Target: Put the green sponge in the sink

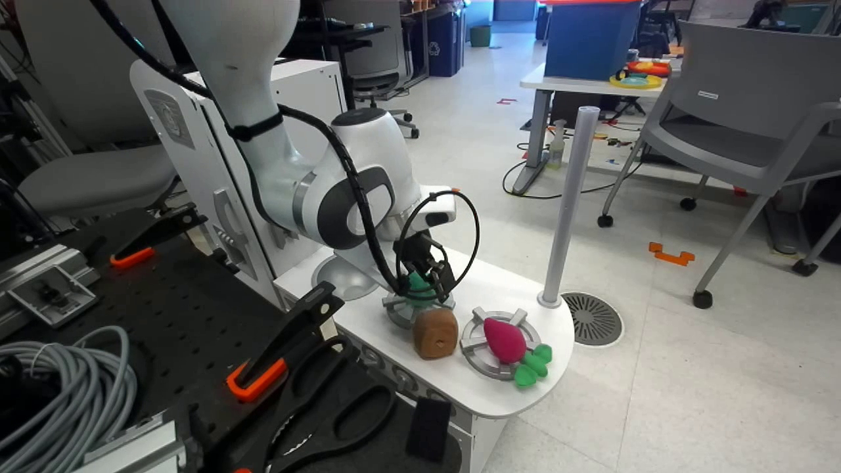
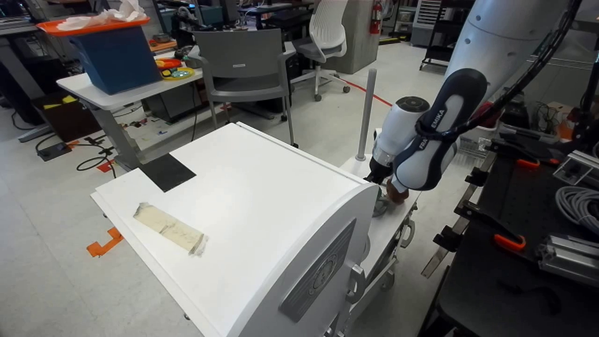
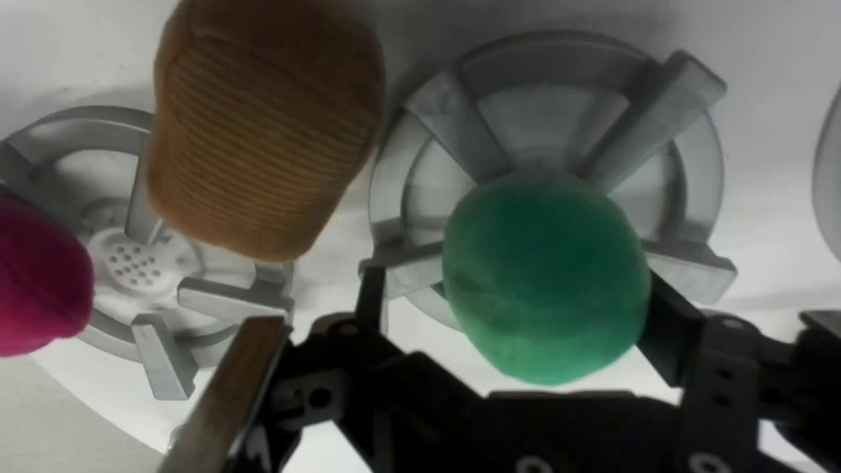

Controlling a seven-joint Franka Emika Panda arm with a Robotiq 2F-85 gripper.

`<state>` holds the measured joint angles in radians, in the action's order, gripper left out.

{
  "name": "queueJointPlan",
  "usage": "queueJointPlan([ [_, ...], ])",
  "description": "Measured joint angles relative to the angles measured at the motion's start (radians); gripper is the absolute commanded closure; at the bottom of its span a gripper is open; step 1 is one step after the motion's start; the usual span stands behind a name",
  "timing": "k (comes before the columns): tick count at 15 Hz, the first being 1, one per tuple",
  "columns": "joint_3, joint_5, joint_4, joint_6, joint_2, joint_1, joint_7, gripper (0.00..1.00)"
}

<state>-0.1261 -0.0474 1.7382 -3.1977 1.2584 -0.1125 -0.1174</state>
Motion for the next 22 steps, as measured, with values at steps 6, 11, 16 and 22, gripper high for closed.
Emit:
queueJointPlan([
  [6,-0.058,-0.02,-0.06,0.079,0.046,-0.086,-0.039,0.84],
  [11,-0.076,-0.019,-0.035,0.076,0.041,-0.17,-0.049,0.99],
  [16,-0.043,-0.018,0.038,0.029,0.008,-0.263,-0.051,1.0],
  [22,0.044,-0.012,0.027,-0.007,0.013,-0.234,-0.007,1.0],
])
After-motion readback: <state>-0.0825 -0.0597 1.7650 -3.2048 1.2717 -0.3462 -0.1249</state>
